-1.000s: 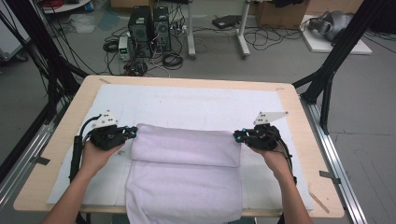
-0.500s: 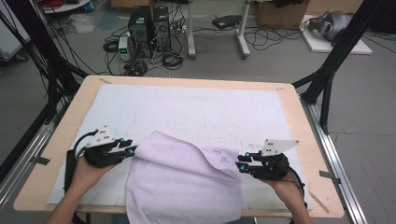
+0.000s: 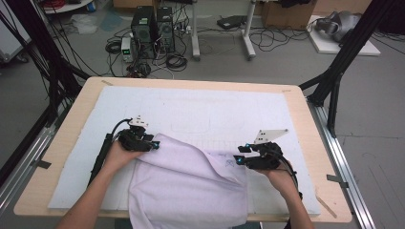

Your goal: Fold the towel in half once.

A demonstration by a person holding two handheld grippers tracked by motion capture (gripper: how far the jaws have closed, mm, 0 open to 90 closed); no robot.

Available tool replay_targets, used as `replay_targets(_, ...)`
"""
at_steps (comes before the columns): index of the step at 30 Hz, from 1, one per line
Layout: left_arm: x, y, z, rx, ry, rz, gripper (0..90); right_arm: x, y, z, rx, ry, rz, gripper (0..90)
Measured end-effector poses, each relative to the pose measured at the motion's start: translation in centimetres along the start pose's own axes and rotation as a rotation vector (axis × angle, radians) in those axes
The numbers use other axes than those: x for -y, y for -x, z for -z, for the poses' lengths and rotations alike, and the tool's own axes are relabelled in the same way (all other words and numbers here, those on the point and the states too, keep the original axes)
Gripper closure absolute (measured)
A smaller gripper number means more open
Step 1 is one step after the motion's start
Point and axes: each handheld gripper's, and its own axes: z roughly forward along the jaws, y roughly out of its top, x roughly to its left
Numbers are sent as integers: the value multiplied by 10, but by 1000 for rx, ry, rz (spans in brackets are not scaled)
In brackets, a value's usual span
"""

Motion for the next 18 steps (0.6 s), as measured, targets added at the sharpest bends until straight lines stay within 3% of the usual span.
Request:
replay_targets(4, -1, 6, 1, -21, 1, -63, 846, 0, 1, -1, 1, -1, -7, 554)
replay_targets(7, -2, 10, 7, -37, 19, -82, 862, 0, 0, -3, -3, -8, -6, 549)
replay_targets(9, -4, 12, 17, -40, 57, -83, 863, 0, 0, -3, 0, -6, 1, 548)
replay_targets(14, 3, 32, 61, -43, 165, -118, 863, 0, -1, 0, 3, 0, 1, 544)
replay_targets(16, 18, 47, 84, -37, 207, -142, 863, 0, -3, 3, 4, 2, -2, 542)
replay_targets(18, 41, 61, 107, 18, 245, -145, 858, 0, -6, 6, 6, 9, 10, 541)
